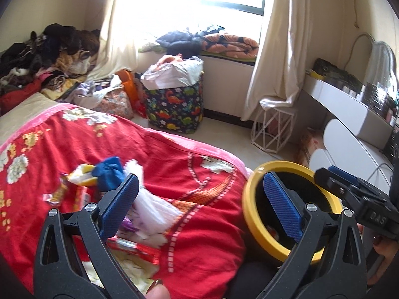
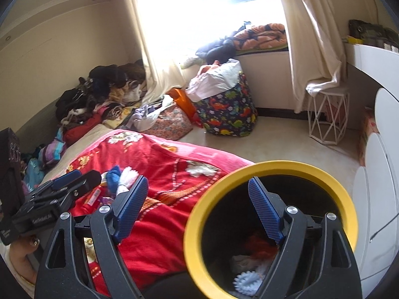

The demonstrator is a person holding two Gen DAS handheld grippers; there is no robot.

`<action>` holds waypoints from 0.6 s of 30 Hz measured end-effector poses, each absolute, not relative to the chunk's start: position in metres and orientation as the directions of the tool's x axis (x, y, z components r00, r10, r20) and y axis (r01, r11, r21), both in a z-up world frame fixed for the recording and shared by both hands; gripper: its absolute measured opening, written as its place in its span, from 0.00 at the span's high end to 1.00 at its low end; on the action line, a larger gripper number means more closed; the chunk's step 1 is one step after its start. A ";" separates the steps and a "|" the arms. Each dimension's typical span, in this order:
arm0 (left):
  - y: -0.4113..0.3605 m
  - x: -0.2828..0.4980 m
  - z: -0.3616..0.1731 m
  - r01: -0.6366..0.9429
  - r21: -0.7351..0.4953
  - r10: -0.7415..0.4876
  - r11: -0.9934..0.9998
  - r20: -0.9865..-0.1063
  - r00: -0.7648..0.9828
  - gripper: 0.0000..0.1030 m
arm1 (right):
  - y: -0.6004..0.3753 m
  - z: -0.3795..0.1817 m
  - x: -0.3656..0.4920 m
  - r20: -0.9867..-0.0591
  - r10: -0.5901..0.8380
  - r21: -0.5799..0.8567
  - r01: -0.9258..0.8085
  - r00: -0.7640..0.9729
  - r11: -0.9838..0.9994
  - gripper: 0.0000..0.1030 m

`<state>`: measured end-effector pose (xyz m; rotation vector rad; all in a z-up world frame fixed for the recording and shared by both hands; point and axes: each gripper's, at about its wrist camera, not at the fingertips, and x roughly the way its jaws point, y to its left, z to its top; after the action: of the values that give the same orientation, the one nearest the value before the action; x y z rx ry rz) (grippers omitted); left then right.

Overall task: Collect trash
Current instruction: 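Move both open tools back toward the remaining trash on the bed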

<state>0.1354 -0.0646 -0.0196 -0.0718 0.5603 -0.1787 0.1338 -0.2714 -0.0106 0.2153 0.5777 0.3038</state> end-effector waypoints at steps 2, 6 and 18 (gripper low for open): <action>-0.055 0.136 -0.018 0.130 -0.117 -0.172 0.985 -0.520 0.837 0.11 | -0.262 -0.008 0.136 -0.502 0.352 0.282 -0.235 0.790 0.930 0.21; -0.031 0.136 -0.016 0.078 -0.111 -0.125 0.991 -0.519 0.846 0.11 | -0.243 -0.007 0.142 -0.511 0.373 0.275 -0.264 0.774 0.925 0.20; 0.037 0.140 -0.035 -0.074 -0.162 -0.030 0.984 -0.558 0.829 0.11 | -0.190 -0.013 0.160 -0.557 0.446 0.251 -0.369 0.701 0.895 0.20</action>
<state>0.1405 0.0366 -0.0352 -0.1806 0.5938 0.0233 0.1598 -0.1903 -0.0135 0.1240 0.6517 0.4549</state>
